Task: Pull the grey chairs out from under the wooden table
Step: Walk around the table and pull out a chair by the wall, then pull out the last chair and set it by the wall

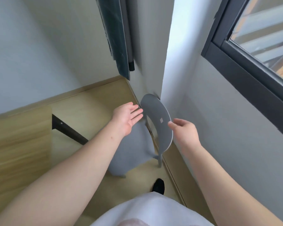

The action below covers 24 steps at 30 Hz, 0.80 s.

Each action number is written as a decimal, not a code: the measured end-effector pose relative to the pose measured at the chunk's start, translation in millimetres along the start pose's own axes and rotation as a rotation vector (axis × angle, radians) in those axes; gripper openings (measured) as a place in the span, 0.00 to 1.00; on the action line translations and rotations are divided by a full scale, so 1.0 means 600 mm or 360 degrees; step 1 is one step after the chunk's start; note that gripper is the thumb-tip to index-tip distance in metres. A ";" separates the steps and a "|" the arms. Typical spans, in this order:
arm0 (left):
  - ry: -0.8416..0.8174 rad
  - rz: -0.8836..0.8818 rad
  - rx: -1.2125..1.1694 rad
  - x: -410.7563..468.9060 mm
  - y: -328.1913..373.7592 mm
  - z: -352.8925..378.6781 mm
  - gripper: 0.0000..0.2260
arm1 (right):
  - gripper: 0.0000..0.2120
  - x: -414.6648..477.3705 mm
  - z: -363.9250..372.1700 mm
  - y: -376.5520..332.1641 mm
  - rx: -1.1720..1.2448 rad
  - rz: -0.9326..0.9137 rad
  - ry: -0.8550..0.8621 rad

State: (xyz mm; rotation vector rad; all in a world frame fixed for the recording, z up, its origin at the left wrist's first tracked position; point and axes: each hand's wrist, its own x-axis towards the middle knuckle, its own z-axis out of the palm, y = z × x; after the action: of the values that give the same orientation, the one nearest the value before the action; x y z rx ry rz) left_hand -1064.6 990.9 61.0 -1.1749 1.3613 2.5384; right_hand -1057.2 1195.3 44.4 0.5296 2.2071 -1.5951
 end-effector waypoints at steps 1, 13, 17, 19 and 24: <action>-0.0022 0.0016 -0.0023 -0.026 0.003 -0.015 0.21 | 0.23 -0.024 0.003 0.002 -0.0004 -0.0026 -0.0003; -0.0112 -0.0180 -0.0339 -0.245 -0.086 -0.214 0.15 | 0.22 -0.288 0.001 0.111 -0.0014 -0.0084 -0.0046; -0.0108 -0.0190 -0.0373 -0.311 -0.124 -0.261 0.14 | 0.07 -0.350 -0.001 0.132 -0.0025 -0.0103 -0.0150; -0.0096 -0.0162 -0.0390 -0.344 -0.139 -0.280 0.15 | 0.07 -0.385 0.000 0.141 -0.0076 -0.0163 -0.0260; -0.0016 -0.0024 -0.0400 -0.436 -0.201 -0.309 0.15 | 0.09 -0.439 -0.025 0.195 -0.0026 -0.0185 -0.0419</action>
State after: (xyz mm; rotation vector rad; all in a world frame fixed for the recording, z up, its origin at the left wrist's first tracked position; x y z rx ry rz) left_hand -722.9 1010.5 79.2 -1.1992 1.0488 2.7627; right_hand -772.5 1220.6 84.7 0.1763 2.0820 -1.5995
